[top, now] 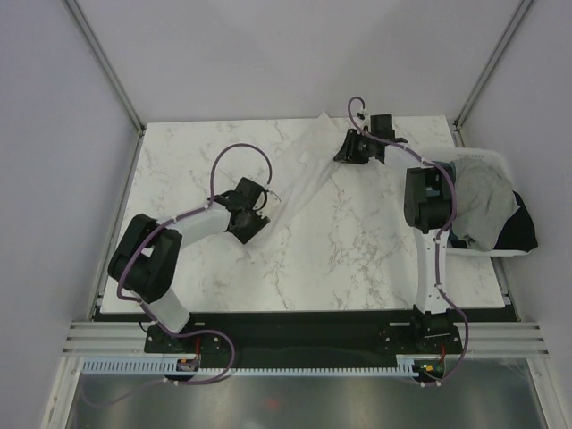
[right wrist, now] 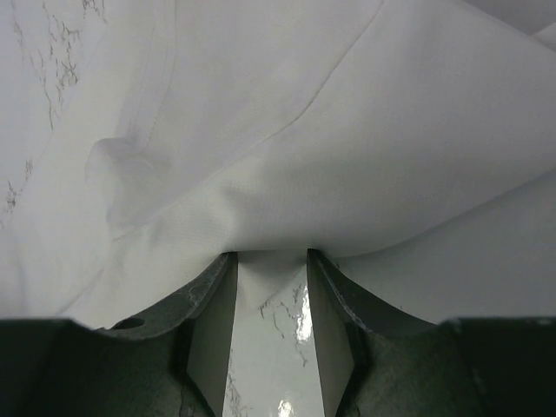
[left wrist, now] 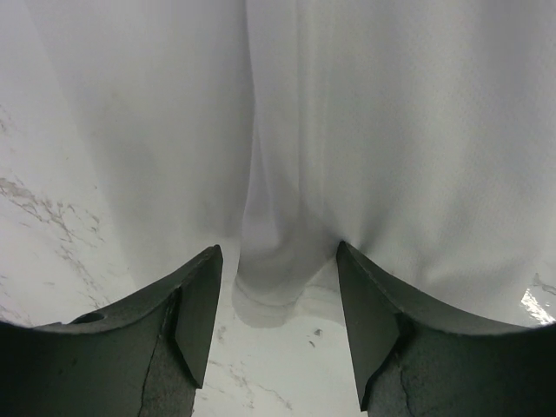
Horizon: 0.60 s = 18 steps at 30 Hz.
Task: Fold and stack the t-shirts
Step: Fold the tshirt
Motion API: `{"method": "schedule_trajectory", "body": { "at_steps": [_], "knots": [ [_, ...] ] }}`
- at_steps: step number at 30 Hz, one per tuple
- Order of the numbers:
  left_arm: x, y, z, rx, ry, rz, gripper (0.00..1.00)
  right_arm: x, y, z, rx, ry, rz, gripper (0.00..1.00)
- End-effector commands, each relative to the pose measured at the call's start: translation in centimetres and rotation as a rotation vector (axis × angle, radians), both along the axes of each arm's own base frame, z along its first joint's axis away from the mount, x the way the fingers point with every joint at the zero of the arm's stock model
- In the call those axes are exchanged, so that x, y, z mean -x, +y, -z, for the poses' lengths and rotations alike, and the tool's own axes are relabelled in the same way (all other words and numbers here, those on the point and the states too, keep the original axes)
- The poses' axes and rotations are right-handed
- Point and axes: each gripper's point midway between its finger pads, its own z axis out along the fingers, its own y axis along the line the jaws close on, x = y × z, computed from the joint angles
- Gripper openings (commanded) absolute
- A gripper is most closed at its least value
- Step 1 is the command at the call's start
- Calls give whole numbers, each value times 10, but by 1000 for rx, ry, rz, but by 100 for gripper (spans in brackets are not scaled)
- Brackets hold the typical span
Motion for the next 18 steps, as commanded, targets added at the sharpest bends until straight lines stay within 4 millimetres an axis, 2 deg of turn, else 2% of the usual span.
{"method": "schedule_trajectory", "body": {
  "at_steps": [1, 4, 9, 12, 18],
  "knots": [
    [49, 2, 32, -56, 178, 59, 64, -5, 3, 16, -10, 46, 11, 46],
    [57, -11, 36, -71, 189, 113, 64, -11, 8, 9, -20, 27, 7, 46],
    [76, -40, 42, -112, 189, 249, 64, -10, 15, -6, -17, -3, -22, 47],
    [85, -50, 49, -130, 205, 295, 64, -8, 12, -11, -1, -14, -25, 47],
    [114, -84, 56, -195, 203, 456, 64, 0, 8, -18, 26, -24, -35, 47]
  ]
}}
